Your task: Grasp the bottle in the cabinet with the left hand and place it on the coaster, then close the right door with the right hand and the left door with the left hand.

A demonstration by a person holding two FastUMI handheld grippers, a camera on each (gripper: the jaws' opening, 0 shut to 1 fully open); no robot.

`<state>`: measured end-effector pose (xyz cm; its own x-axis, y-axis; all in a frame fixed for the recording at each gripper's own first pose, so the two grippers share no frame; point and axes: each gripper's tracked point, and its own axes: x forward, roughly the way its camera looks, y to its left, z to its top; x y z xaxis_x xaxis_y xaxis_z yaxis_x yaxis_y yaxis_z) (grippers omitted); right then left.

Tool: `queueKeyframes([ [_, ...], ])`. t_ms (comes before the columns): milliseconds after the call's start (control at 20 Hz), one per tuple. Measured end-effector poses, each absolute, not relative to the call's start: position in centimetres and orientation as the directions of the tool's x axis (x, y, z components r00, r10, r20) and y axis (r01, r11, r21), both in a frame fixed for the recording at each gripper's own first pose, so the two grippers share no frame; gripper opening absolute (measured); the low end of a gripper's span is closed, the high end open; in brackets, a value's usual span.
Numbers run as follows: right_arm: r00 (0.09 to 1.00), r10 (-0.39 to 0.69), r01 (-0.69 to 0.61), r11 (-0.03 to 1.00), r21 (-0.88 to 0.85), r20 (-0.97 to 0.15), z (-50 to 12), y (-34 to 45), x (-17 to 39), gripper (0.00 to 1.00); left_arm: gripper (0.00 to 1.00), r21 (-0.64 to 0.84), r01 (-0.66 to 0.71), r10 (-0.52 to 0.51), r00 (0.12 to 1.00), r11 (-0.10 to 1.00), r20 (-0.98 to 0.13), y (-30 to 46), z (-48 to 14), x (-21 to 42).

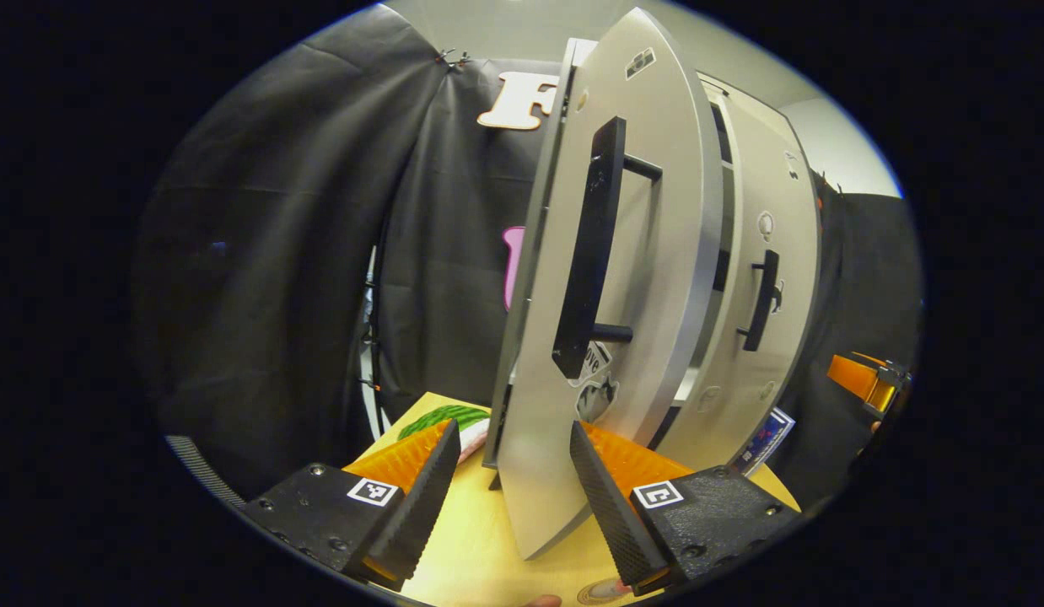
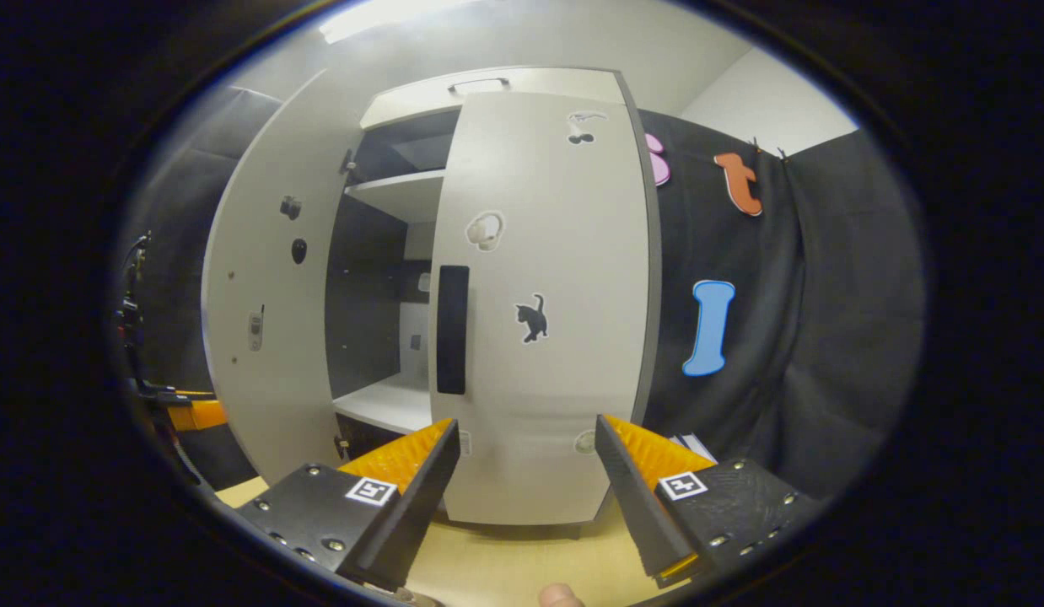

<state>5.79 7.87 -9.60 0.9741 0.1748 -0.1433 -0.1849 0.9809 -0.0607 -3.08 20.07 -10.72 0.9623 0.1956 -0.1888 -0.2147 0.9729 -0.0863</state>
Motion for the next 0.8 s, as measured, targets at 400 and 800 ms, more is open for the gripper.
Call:
queueKeyframes([
  [400, 0.983, 0.114, -0.123, 0.991, -0.053, -0.143, -9.5, 5.2, 5.0, 0.97, 0.86, -0.086, -0.114, 0.095, 0.975, 0.990, -0.199, 15.8, -11.1, -0.9],
  [800, 0.985, 0.095, -0.104, 0.993, -0.054, -0.146, -9.5, 4.3, 4.7, 0.97, 0.87, -0.118, -0.038, 0.014, 0.979, 0.992, -0.202, 12.9, -11.2, 0.5],
])
